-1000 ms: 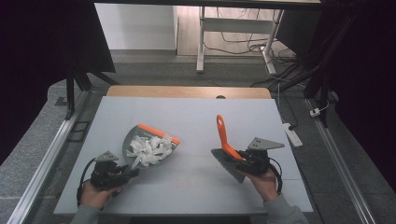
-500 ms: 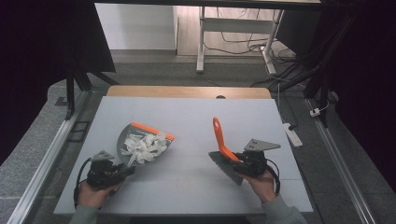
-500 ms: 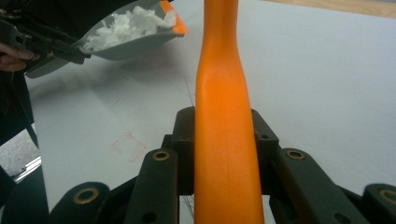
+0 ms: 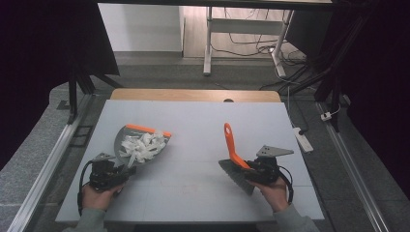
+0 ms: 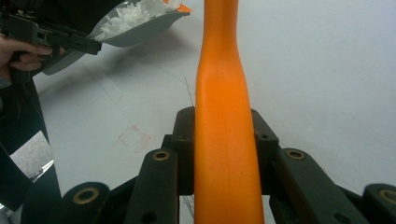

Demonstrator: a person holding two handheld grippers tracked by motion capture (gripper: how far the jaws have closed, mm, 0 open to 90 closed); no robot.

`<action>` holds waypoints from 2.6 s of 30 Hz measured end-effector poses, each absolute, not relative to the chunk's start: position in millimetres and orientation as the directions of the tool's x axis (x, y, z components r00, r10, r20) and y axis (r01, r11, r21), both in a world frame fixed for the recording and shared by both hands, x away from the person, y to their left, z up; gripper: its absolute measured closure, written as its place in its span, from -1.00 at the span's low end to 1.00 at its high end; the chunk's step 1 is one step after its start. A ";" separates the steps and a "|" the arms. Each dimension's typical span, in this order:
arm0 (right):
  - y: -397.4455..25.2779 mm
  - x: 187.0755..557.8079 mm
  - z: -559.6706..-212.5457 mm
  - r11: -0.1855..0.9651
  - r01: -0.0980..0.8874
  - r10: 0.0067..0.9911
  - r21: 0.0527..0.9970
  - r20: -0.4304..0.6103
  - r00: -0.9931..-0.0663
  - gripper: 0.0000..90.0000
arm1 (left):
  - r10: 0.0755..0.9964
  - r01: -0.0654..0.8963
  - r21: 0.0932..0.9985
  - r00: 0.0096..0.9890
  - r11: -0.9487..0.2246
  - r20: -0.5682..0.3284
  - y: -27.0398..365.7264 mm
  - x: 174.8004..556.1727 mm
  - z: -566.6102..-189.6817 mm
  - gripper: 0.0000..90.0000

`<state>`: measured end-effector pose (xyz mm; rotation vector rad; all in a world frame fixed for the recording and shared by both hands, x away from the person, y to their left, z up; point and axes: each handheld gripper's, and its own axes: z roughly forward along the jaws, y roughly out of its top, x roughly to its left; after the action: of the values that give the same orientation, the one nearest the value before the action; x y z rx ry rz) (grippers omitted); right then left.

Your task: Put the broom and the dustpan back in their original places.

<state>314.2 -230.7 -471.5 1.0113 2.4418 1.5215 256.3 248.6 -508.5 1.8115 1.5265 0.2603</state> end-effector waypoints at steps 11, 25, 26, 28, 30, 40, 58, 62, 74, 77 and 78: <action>-233.0 320.1 -478.1 0.285 0.527 0.595 0.801 0.283 -0.752 0.56 | 0.929 0.783 0.617 0.168 0.077 -0.329 251.9 267.7 -518.6 0.36; -236.4 329.0 -489.4 0.299 0.600 0.636 0.742 0.314 -0.705 0.56 | 0.938 0.813 0.573 0.114 0.101 -0.328 238.3 277.3 -529.4 0.37; -236.4 330.2 -490.9 0.300 0.606 0.641 0.737 0.315 -0.700 0.56 | 0.939 0.815 0.571 0.112 0.101 -0.326 238.2 277.9 -530.0 0.36; -236.4 332.8 -494.0 0.307 0.617 0.652 0.725 0.311 -0.691 0.56 | 0.938 0.816 0.569 0.110 0.103 -0.327 238.5 278.7 -530.6 0.37; -237.1 335.3 -496.7 0.312 0.624 0.666 0.717 0.303 -0.681 0.56 | 0.939 0.816 0.569 0.109 0.103 -0.326 238.5 278.9 -531.1 0.36; -245.4 345.7 -503.7 0.280 0.659 0.696 0.698 0.325 -0.640 0.56 | 0.941 0.820 0.564 0.109 0.097 -0.321 236.3 280.4 -533.5 0.36; -257.7 362.0 -509.6 0.295 0.683 0.732 0.668 0.301 -0.611 0.35 | 0.937 0.814 0.574 0.128 0.088 -0.325 235.5 279.1 -531.9 0.31; -257.5 362.6 -509.4 0.318 0.670 0.747 0.671 0.259 -0.613 0.24 | 0.939 0.806 0.587 0.143 0.072 -0.312 235.3 277.9 -529.9 0.14; -256.2 363.0 -509.3 0.358 0.652 0.778 0.669 0.173 -0.604 0.06 | 0.947 0.777 0.628 0.170 0.040 -0.271 239.9 270.1 -520.8 -0.19; -256.6 362.5 -508.6 0.353 0.651 0.796 0.673 0.150 -0.587 0.03 | 0.947 0.772 0.635 0.178 0.034 -0.267 240.8 268.5 -518.8 -0.20; -257.3 362.0 -507.7 0.350 0.644 0.801 0.681 0.139 -0.582 0.04 | 0.947 0.772 0.635 0.180 0.031 -0.264 240.8 267.8 -518.3 -0.21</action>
<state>362.0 -257.3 -507.7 1.3039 2.3931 1.0527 267.8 240.8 -518.3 1.7747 1.6274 0.3274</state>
